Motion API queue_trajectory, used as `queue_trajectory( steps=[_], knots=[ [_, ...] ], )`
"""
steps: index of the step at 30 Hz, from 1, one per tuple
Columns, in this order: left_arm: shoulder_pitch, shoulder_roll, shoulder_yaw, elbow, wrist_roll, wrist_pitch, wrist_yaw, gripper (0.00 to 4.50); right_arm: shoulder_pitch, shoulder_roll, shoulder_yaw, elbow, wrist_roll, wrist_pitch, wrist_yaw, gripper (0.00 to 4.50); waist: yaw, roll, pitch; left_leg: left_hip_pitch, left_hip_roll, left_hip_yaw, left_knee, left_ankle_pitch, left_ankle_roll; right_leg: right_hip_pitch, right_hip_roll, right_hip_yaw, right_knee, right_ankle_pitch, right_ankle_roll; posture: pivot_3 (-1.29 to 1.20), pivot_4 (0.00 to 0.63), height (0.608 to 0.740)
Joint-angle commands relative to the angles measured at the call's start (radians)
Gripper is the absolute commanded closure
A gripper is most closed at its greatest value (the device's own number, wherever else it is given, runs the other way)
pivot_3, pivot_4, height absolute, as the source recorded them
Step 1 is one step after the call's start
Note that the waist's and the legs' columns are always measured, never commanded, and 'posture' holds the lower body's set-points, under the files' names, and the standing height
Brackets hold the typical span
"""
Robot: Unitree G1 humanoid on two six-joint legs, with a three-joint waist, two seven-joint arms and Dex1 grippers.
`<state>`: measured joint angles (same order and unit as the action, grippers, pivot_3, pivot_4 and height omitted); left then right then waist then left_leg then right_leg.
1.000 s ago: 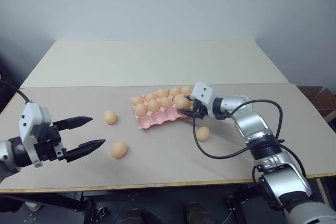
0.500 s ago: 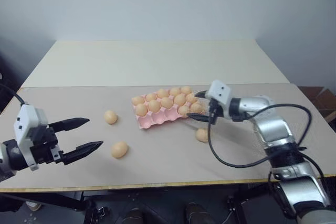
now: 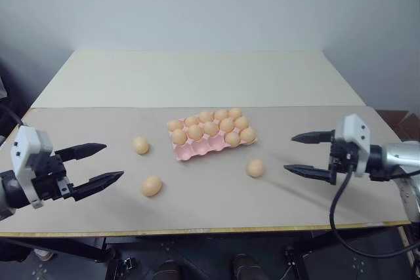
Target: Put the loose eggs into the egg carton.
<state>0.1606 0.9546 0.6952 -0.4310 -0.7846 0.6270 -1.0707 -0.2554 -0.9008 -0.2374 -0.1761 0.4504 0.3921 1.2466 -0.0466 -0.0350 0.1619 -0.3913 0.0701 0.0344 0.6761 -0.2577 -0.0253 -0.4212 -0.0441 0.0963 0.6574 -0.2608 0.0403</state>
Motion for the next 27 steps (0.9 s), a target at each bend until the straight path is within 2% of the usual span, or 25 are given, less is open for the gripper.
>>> queue_trajectory(
  steps=[1,8,14,19,27],
  knots=[
    [-0.026,0.012,-0.010,0.003,0.004,-0.026,-0.007,0.00,-0.003,-0.018,-0.033,-0.018,0.015,-0.021,-0.017,0.01,-0.002,0.000,0.000,0.000,0.000,0.000,0.000,0.000,0.000,0.000,0.000,0.000,0.000,0.000,0.000,0.00,0.150,0.740],
    [-0.026,0.010,-0.017,0.012,0.010,-0.036,-0.018,0.00,-0.007,-0.025,-0.017,-0.015,0.010,-0.019,-0.032,0.01,0.003,0.000,0.000,-0.001,0.000,0.000,0.000,0.000,0.000,-0.001,0.000,0.000,-0.001,0.000,0.000,0.00,0.150,0.740],
    [-0.088,0.036,-0.064,0.052,0.023,-0.045,-0.043,0.00,-0.011,-0.003,0.033,-0.074,0.003,-0.015,-0.061,0.01,0.004,0.000,0.000,0.000,0.000,0.000,0.000,0.000,0.000,0.000,0.000,0.000,0.000,0.000,0.000,0.00,0.150,0.740],
    [-0.116,0.029,-0.095,0.056,0.030,-0.046,-0.045,0.00,-0.038,0.061,0.194,-0.111,-0.098,-0.023,-0.148,0.01,0.000,0.000,0.000,-0.001,0.000,0.000,0.000,0.000,0.000,-0.001,0.000,0.000,0.000,0.000,0.000,0.00,0.150,0.740],
    [-0.120,0.025,-0.101,0.054,0.042,-0.051,-0.042,0.00,-0.152,0.194,0.405,0.088,-0.334,-0.057,-0.307,0.01,0.005,0.000,0.000,-0.003,0.000,0.000,0.000,0.000,0.000,-0.002,0.000,0.000,-0.001,0.000,0.000,0.00,0.150,0.740]
  ],
)
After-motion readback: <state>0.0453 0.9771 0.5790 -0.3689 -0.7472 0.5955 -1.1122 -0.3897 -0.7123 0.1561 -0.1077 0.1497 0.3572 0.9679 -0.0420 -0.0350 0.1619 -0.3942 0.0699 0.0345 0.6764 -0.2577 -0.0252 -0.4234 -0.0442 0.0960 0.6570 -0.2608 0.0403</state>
